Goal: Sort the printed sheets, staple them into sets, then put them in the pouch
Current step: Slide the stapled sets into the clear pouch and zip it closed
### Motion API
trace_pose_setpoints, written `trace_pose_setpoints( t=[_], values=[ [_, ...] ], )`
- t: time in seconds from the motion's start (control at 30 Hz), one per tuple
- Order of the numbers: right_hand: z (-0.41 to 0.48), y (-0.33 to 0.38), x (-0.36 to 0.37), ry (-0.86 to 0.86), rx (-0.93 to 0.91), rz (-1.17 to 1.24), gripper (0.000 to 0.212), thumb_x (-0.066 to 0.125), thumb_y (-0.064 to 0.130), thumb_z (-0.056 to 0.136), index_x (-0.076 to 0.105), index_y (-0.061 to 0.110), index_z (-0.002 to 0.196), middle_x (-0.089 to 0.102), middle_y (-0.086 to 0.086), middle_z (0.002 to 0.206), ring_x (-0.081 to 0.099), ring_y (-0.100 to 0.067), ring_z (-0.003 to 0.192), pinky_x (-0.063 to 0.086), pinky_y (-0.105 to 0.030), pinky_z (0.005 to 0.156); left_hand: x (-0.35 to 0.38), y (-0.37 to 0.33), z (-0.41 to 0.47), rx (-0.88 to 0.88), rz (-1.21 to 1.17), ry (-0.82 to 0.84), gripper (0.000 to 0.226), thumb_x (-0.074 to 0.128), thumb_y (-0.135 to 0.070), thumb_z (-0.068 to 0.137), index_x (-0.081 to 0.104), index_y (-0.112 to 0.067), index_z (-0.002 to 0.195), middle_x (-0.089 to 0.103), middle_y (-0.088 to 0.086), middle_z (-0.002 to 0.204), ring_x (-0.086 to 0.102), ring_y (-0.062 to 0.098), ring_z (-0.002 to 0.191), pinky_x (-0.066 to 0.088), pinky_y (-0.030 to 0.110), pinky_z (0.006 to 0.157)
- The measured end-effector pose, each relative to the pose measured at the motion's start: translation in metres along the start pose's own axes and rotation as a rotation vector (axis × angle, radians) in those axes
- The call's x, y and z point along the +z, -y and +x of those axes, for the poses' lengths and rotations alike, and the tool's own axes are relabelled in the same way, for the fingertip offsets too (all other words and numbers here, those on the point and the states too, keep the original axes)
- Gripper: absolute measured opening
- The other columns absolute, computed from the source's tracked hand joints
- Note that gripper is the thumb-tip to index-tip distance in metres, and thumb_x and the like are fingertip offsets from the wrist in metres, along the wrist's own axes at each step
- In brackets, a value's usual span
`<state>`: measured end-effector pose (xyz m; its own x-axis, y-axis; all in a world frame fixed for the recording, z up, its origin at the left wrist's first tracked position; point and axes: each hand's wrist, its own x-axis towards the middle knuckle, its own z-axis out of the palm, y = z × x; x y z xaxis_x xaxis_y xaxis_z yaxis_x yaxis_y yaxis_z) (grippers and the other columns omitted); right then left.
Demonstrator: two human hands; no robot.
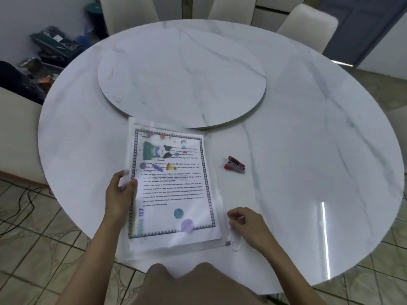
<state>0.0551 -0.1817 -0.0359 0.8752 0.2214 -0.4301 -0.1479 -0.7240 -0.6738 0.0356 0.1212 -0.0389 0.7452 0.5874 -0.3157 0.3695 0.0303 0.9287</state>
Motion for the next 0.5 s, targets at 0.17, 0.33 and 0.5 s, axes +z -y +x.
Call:
trace_pose_setpoints(
  t=[0.17, 0.33, 0.5],
  values=[
    [-0.005, 0.004, -0.006, 0.109, -0.009, 0.013, 0.020, 0.056, 0.019, 0.090, 0.061, 0.018, 0.109, 0.061, 0.007, 0.096, 0.057, 0.001, 0.080, 0.043, -0.004, 0.065, -0.004, -0.006, -0.002, 0.041, -0.118, -0.002, 0.028, 0.050, -0.017, 0.094, 0.045, -0.026, 0.120, 0.067, 0.003, 0.093, 0.066, 0.017, 0.074, 0.057, 0.026, 0.064],
    [-0.008, 0.004, -0.015, 0.143, -0.058, 0.005, 0.008, 0.058, 0.019, 0.089, 0.064, 0.016, 0.085, 0.062, 0.010, 0.072, 0.056, -0.001, 0.064, 0.041, -0.008, 0.060, -0.011, -0.009, 0.002, 0.042, -0.255, -0.067, 0.032, 0.048, -0.014, 0.095, 0.044, -0.020, 0.126, 0.072, -0.014, 0.074, 0.068, 0.001, 0.067, 0.055, 0.016, 0.057],
    [-0.012, 0.011, -0.014, 0.217, -0.051, 0.172, 0.016, 0.059, 0.015, 0.089, 0.065, 0.015, 0.074, 0.066, 0.005, 0.063, 0.061, -0.001, 0.059, 0.047, -0.013, 0.062, -0.023, -0.004, 0.008, 0.045, -0.238, -0.072, 0.040, 0.049, -0.016, 0.095, 0.042, -0.014, 0.134, 0.071, -0.007, 0.088, 0.068, 0.008, 0.077, 0.055, 0.024, 0.070]
  ],
)
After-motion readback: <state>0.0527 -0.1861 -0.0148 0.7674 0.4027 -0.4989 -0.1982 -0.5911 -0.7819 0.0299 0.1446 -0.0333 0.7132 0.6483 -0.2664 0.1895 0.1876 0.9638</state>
